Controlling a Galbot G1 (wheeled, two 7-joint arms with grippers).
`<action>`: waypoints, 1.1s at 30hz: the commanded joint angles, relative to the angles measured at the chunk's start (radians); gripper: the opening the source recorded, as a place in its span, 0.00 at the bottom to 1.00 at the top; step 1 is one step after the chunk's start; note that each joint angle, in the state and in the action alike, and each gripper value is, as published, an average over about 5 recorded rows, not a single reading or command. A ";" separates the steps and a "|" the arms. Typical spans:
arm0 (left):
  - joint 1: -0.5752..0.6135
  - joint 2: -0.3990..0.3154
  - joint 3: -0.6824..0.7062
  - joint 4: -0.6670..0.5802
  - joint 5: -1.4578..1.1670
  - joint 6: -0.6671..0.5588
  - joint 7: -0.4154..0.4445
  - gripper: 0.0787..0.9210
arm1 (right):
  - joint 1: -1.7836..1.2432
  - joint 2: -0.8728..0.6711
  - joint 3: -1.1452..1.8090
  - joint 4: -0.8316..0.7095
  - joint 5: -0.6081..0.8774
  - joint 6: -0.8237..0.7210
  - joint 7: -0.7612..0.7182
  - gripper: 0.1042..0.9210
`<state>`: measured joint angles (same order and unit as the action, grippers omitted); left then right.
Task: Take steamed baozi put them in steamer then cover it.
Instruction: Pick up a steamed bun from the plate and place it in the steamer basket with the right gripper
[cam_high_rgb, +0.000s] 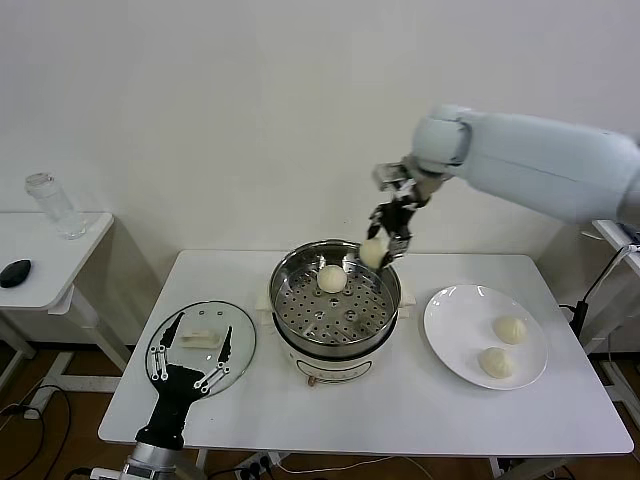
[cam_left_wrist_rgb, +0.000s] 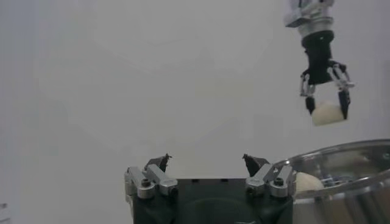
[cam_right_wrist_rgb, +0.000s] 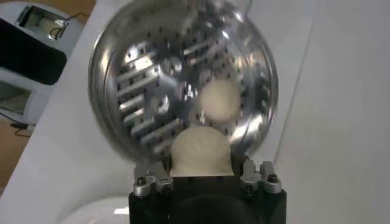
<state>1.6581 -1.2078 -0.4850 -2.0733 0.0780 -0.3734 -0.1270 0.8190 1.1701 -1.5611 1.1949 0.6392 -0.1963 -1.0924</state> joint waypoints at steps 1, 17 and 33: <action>-0.013 -0.003 0.007 0.006 0.004 -0.002 0.001 0.88 | -0.007 0.185 -0.061 0.005 0.088 -0.047 0.088 0.68; -0.019 -0.007 0.007 0.008 0.004 -0.008 0.001 0.88 | -0.096 0.289 -0.078 -0.042 0.079 -0.070 0.131 0.67; -0.017 -0.006 -0.008 0.010 0.001 -0.013 -0.002 0.88 | -0.156 0.291 -0.068 -0.063 0.037 -0.077 0.175 0.72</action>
<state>1.6415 -1.2145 -0.4926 -2.0645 0.0792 -0.3852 -0.1283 0.6805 1.4434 -1.6257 1.1366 0.6818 -0.2699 -0.9362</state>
